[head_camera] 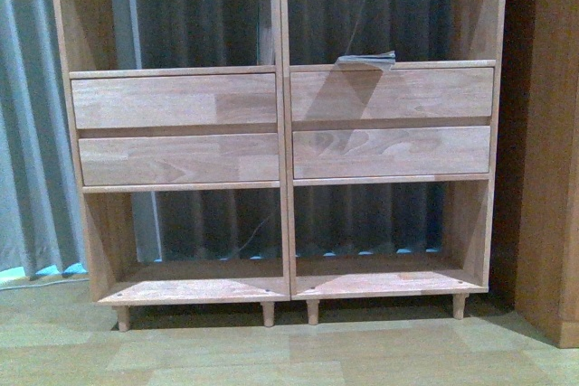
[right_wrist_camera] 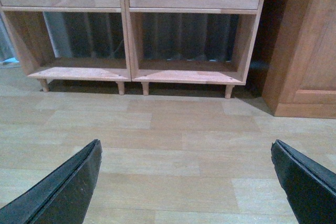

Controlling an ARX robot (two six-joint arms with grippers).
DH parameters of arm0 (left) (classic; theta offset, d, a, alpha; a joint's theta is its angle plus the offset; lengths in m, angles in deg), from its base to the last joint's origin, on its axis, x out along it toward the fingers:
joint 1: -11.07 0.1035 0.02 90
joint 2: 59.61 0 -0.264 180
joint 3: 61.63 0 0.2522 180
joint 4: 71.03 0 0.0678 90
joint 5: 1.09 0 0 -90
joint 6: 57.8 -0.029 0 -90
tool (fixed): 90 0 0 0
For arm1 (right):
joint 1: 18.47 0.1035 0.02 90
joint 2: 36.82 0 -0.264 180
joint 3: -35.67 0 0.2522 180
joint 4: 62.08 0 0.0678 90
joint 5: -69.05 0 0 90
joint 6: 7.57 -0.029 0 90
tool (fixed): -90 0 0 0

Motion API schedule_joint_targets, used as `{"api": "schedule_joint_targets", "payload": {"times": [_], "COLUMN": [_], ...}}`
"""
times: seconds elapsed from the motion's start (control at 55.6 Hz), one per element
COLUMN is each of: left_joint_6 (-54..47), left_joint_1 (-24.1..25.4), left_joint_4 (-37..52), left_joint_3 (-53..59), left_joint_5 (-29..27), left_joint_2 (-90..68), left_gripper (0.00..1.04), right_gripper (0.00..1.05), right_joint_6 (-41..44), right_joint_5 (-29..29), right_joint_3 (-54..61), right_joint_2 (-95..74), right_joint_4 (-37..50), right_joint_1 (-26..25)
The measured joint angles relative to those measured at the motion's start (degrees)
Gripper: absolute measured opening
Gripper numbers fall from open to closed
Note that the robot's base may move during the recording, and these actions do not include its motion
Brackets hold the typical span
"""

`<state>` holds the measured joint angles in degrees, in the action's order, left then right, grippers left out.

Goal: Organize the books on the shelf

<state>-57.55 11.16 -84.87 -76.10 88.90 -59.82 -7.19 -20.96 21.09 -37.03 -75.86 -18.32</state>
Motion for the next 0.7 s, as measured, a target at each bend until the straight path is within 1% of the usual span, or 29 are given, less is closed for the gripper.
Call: {"api": "schedule_joint_targets", "payload": {"times": [0.702], "left_joint_6": [0.0], "left_joint_1": [0.0], "left_joint_4": [0.0], "left_joint_3": [0.0], "left_joint_5": [0.0], "left_joint_2": [0.0], "left_gripper": [0.97], "right_gripper": [0.98], "right_joint_6": [0.0], "right_joint_5": [0.0], "right_joint_3": [0.0], "right_joint_2": [0.0], "right_joint_4": [0.0], "right_joint_1": [0.0]}}
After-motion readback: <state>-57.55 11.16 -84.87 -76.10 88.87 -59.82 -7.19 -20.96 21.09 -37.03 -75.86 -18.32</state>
